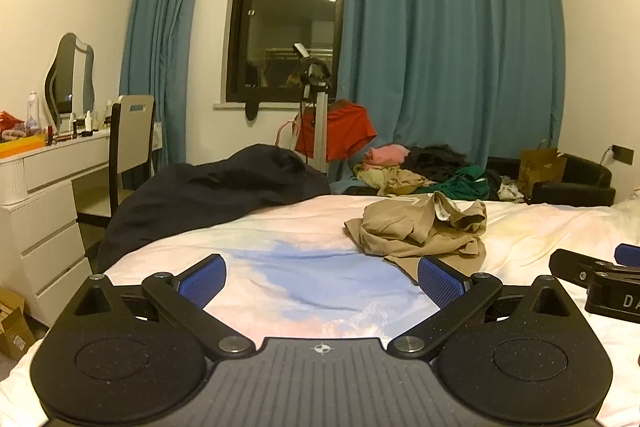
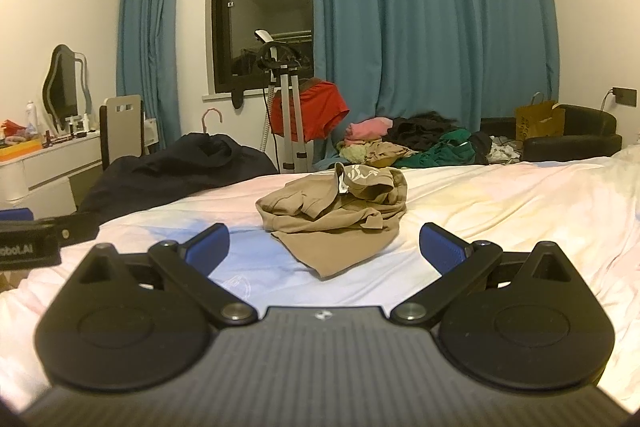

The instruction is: Fold clothes

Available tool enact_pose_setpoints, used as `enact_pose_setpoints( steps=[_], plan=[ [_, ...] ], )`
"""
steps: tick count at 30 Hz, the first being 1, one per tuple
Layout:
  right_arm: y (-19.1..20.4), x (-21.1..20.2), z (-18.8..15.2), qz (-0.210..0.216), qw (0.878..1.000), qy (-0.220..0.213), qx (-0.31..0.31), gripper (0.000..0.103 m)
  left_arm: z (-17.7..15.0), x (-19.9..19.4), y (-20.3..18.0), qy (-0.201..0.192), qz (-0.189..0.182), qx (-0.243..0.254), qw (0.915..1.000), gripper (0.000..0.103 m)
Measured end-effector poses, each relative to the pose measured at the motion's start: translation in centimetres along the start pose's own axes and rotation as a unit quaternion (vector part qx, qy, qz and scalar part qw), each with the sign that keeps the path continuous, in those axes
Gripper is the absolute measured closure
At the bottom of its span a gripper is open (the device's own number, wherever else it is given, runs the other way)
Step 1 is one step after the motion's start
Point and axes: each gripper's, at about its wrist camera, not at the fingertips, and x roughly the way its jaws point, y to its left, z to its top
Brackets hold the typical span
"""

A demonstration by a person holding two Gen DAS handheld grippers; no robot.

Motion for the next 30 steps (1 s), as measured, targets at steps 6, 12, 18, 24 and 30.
enact_pose_setpoints(
  steps=[6, 12, 18, 24, 30],
  plan=[
    [0.0, 0.3, 0.1, -0.015, 1.000, 0.006, 0.003, 0.000, 0.1, -0.2, 0.1, -0.006, 0.005, 0.001, 1.0000, 0.000],
    [-0.6, 0.1, 0.2, -0.031, 0.999, 0.007, 0.015, 0.000, -0.1, -0.1, 0.1, -0.009, 0.006, -0.001, 0.9999, 0.000],
    [0.4, -1.3, 0.6, -0.095, 0.994, -0.047, -0.034, 0.000, -0.1, -0.1, 0.1, -0.015, -0.001, 0.007, 0.9999, 0.000],
    [0.8, -2.6, 0.8, -0.095, 0.992, -0.087, -0.016, 0.000, -0.2, -0.5, 0.1, -0.033, 0.000, 0.018, 0.9993, 0.000],
    [0.9, -2.8, 2.1, -0.053, 0.994, -0.089, 0.016, 0.000, -0.4, -0.8, 0.4, -0.046, 0.000, 0.010, 0.9989, 0.000]
  ],
)
